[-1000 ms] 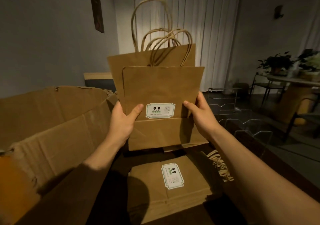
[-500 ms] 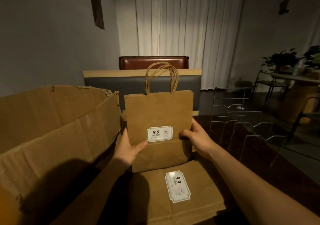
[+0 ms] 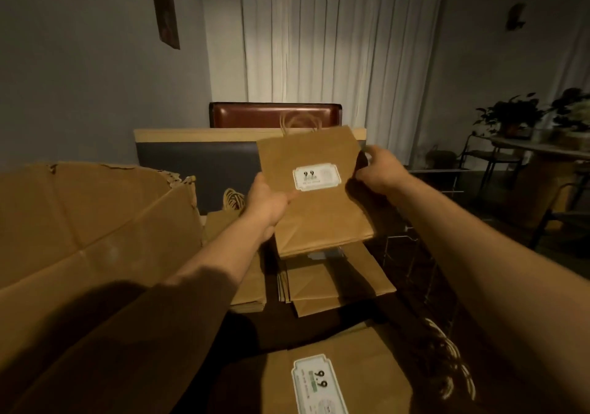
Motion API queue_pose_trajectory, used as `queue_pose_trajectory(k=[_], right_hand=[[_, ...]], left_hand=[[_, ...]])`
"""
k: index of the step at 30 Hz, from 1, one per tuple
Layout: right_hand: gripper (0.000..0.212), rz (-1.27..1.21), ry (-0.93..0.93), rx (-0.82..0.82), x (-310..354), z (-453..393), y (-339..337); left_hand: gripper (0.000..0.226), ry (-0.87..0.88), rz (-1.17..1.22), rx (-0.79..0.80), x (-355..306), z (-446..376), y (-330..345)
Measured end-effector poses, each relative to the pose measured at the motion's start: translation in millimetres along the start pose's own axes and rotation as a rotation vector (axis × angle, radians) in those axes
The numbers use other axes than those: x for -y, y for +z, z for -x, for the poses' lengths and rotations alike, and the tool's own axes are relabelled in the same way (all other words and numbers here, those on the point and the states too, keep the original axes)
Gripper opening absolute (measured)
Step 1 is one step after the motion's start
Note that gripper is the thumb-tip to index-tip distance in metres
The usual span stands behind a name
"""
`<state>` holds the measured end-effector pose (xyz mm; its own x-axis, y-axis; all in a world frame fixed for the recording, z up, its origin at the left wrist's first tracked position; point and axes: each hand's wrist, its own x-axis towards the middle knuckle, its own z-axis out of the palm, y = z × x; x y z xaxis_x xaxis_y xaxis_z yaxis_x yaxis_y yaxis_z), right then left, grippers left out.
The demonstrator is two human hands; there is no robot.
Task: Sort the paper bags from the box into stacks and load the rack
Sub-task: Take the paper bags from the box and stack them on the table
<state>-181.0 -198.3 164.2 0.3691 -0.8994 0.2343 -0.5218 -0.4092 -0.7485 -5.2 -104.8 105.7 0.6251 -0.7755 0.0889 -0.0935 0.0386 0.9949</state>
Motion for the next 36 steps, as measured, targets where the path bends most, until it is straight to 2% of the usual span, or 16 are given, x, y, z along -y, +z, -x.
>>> queue_pose_trajectory(k=[2, 5, 6, 8, 10, 13, 18, 21, 25, 27, 31, 34, 36], right_hand=[[0.023, 0.16, 0.083, 0.058, -30.4, -23.5, 20.1], [0.022, 0.428, 0.189, 0.368, -76.9, -31.3, 63.4], [0.021, 0.433, 0.256, 0.458, -88.7, -30.0, 75.6], [0.038, 0.352, 0.398, 0.558, -105.9, -27.7, 92.2], [0.055, 0.263, 0.448, 0.539, -115.3, -28.5, 98.3], [0.074, 0.153, 0.474, 0.478, -125.7, -30.7, 104.7], [0.071, -0.007, 0.458, 0.38, -130.1, -23.2, 98.6], [0.081, -0.141, 0.473, 0.338, -133.9, -18.1, 94.2], [0.087, -0.529, 0.513, 0.116, -126.4, -14.6, 77.2], [0.077, -0.679, 0.453, 0.023, -114.5, -16.4, 65.6], [0.044, -0.756, 0.2, -0.153, -97.0, -13.9, 60.8], [0.034, -0.735, 0.08, -0.248, -96.6, -6.9, 62.0], [0.03, -0.728, 0.072, -0.242, -103.8, -1.5, 62.5]], left_hand=[[0.053, -0.154, -0.084, 0.056, 22.4, -21.8, 14.9], [0.036, -0.388, -0.188, 0.175, 71.4, -39.4, 25.2], [0.039, -0.457, -0.205, 0.196, 88.3, -45.1, 28.1], [0.051, -0.558, -0.204, 0.221, 119.3, -57.2, 32.6], [0.05, -0.577, -0.185, 0.219, 133.4, -67.0, 36.5], [0.031, -0.605, -0.146, 0.192, 120.1, -60.2, 31.1], [0.02, -0.651, 0.042, 0.244, 97.8, -42.2, 20.9], [0.026, -0.559, 0.091, 0.298, 85.6, -30.7, 24.6], [0.046, -0.146, 0.12, 0.275, 66.0, -21.9, 26.3], [0.049, 0.006, 0.118, 0.269, 54.3, -14.4, 20.2], [0.049, 0.12, 0.099, 0.215, 54.8, -13.8, 7.8], [0.052, 0.136, 0.105, 0.201, 68.7, -15.6, 9.5], [0.055, 0.123, 0.082, 0.216, 78.3, -15.3, 12.2]])
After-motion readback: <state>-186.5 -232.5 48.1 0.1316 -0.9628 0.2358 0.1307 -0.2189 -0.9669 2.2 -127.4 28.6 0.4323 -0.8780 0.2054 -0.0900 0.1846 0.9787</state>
